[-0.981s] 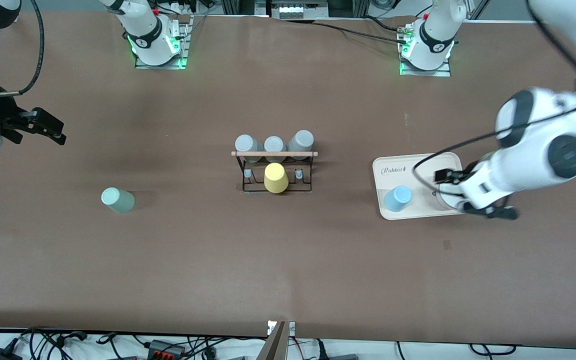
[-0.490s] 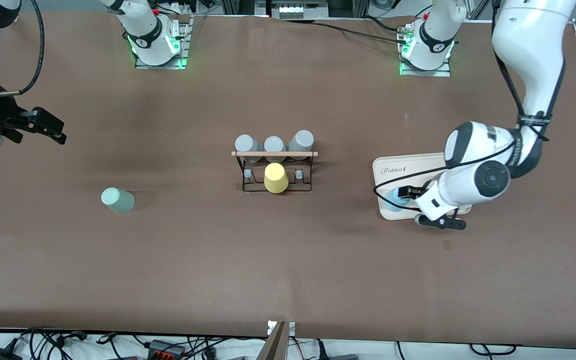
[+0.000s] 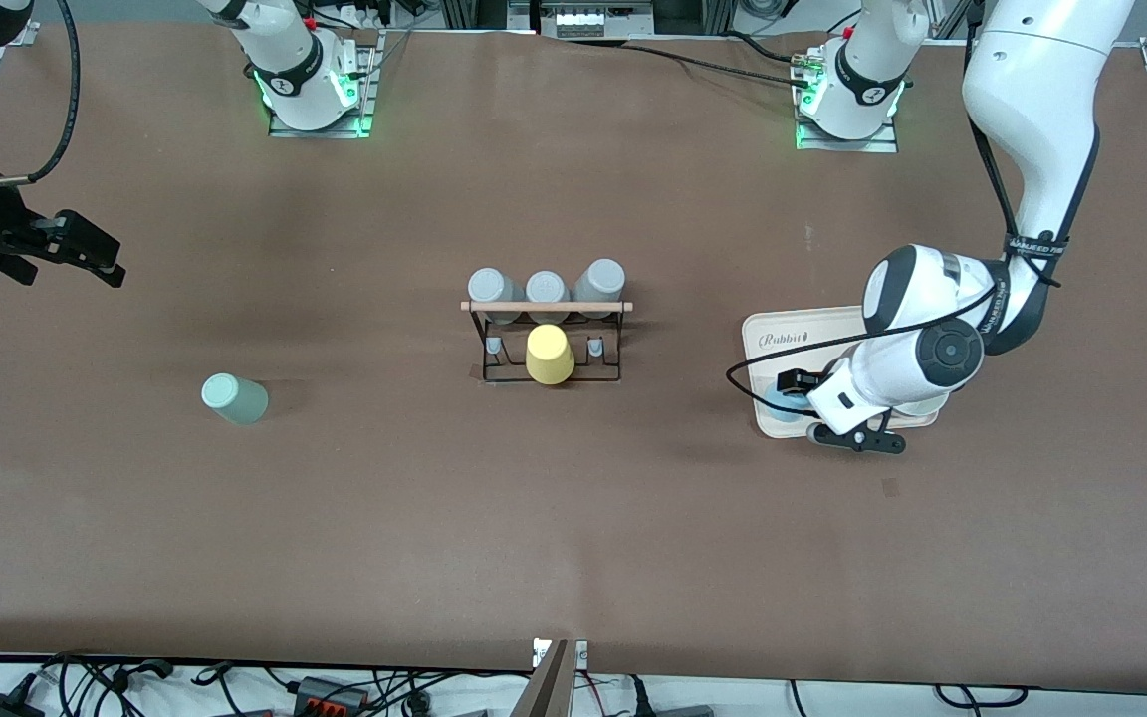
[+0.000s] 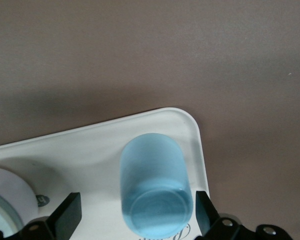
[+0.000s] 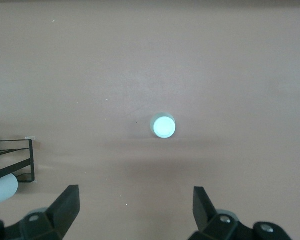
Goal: Hang scattered cups on rack with three cups
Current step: 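Lift the light-blue cup off the tray with the left gripper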
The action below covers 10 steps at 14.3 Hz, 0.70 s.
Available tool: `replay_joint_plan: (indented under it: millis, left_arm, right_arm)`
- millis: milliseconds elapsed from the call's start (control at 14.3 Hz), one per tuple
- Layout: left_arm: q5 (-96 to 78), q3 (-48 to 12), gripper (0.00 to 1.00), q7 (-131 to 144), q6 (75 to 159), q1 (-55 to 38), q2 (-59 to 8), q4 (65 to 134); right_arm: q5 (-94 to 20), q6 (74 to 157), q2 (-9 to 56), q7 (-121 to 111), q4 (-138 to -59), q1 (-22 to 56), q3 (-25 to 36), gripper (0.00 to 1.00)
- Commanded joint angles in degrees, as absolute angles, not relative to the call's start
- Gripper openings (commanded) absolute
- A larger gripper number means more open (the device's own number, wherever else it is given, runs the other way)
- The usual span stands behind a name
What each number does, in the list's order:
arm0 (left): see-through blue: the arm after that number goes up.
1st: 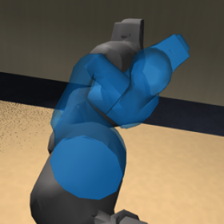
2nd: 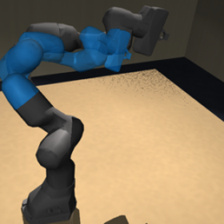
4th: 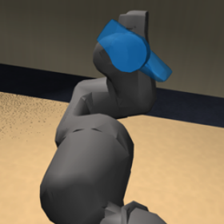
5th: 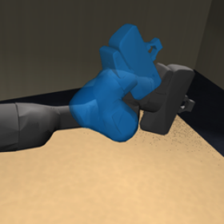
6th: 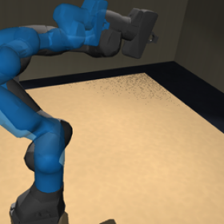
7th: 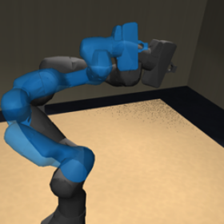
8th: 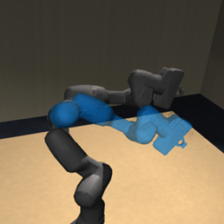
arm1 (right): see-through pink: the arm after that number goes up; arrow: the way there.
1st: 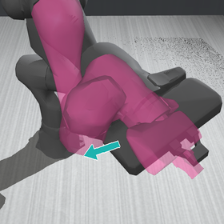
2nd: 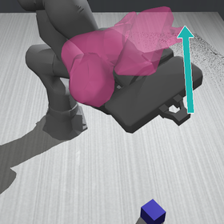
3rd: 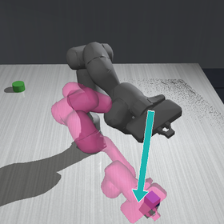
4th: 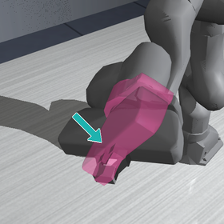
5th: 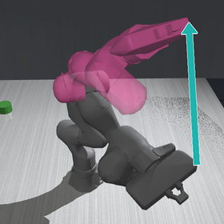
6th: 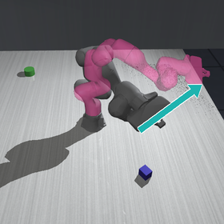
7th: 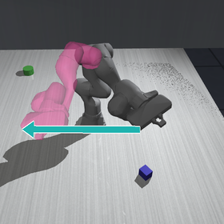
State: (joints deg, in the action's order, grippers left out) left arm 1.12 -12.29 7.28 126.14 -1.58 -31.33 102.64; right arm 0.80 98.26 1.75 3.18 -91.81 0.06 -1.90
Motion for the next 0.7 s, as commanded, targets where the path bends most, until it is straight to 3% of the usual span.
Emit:
replay_joint_plan:
  millis: [0, 280, 350, 561, 631]
  left_arm:
    - [2.2, -12.39, 1.0, 9.05, 129.36, -2.64, -31.47, 104.4]
    - [2.2, -12.31, 1.0, 10.02, 132.36, -2.72, -31.46, 106.79]
    - [2.2, -12.13, 0.95, 10.02, 132.36, -2.72, -31.55, 106.7]
    - [2.29, -12.22, 0.55, 9.93, 131.84, -2.64, -31.2, 106.79]
    - [2.29, -12.22, 0.37, 9.41, 131.4, -2.55, -30.94, 106.79]
  right_arm:
    - [0.7, 96.94, 2.2, 2.81, -90.26, -0.26, -2.02, 1.0]
    - [0.7, 96.94, 2.28, 2.81, -90.26, -0.26, -2.02, 1.0]
    - [0.7, 97.03, 2.29, 2.81, -90.26, -0.26, -2.02, 1.0]
    - [0.7, 97.03, 2.29, 2.81, -90.26, -0.26, -2.02, 1.0]
    - [0.7, 97.03, 2.29, 2.81, -90.26, -0.26, -2.02, 1.0]
